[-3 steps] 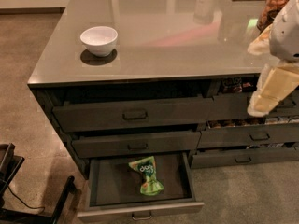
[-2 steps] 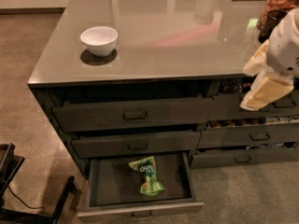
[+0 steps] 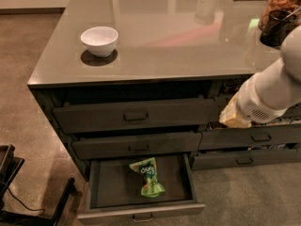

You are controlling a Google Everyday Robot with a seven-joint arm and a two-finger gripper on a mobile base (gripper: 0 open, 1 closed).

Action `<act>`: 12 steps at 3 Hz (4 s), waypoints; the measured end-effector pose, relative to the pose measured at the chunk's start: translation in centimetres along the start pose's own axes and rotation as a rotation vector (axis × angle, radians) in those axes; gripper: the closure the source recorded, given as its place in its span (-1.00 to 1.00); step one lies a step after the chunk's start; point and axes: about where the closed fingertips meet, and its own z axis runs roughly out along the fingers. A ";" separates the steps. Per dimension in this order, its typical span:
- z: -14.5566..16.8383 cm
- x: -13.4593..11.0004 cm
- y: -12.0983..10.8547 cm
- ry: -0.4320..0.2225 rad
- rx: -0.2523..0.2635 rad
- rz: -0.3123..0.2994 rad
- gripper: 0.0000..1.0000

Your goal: Pick green rice chip bag from bottom drawer and place on counter

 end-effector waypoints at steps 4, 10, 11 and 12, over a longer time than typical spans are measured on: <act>8.2 1.7 0.6 -0.122 0.007 0.015 1.00; 32.9 5.5 5.3 -0.370 -0.086 0.120 1.00; 39.1 3.9 6.7 -0.448 -0.129 0.152 1.00; 41.2 4.4 8.5 -0.456 -0.170 0.180 1.00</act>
Offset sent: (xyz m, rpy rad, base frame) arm 0.0140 0.0022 0.0008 0.0100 -0.0558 -0.0099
